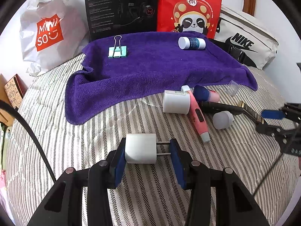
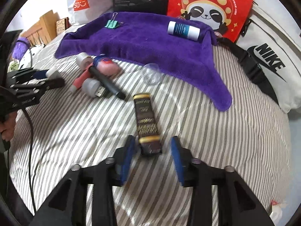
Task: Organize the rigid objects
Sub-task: 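Grasp the black-gold Grand Reserve box with the right gripper while the left holds the charger, then carry the charger and the box over the purple towel with both grippers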
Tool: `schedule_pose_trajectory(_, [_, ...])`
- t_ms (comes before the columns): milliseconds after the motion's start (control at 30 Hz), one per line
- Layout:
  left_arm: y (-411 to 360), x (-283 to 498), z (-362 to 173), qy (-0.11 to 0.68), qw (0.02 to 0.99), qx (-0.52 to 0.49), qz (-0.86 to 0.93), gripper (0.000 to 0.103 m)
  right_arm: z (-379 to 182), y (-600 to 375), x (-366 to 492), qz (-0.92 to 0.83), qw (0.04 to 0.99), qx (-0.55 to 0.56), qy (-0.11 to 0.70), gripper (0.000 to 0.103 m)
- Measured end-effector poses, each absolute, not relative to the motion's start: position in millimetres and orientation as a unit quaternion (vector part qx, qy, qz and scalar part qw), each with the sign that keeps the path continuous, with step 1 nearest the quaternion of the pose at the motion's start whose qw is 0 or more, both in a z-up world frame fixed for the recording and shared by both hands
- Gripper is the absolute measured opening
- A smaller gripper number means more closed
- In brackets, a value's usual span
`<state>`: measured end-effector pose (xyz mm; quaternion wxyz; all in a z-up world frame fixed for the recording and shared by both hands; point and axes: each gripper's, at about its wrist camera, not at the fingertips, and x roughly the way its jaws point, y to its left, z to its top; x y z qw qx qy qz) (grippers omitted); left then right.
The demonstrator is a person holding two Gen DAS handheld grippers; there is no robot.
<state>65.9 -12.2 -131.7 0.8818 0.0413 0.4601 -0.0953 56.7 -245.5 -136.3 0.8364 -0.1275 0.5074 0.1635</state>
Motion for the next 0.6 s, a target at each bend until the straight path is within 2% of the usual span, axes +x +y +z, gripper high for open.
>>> schedule_pose_trajectory(100, [-12.5,66.0,-131.7,0.461,0.882,0.041,-0.095,0.043,-136.8,-243.3,68.2,0.175,0.836,-0.115,0.507,0.037])
schedule_pose_trajectory(167, [-13.0,66.4,-131.8,0.46,0.882,0.042,-0.094,0.043,-136.5,-238.3,71.4,0.184,0.837,-0.115,0.502,0.025])
schedule_pose_trajectory(600, [-11.0,64.1,-131.8,0.463,0.881,0.048,-0.089,0.043,-136.5,-250.7,52.2,0.114,0.851,-0.078,0.507,0.025])
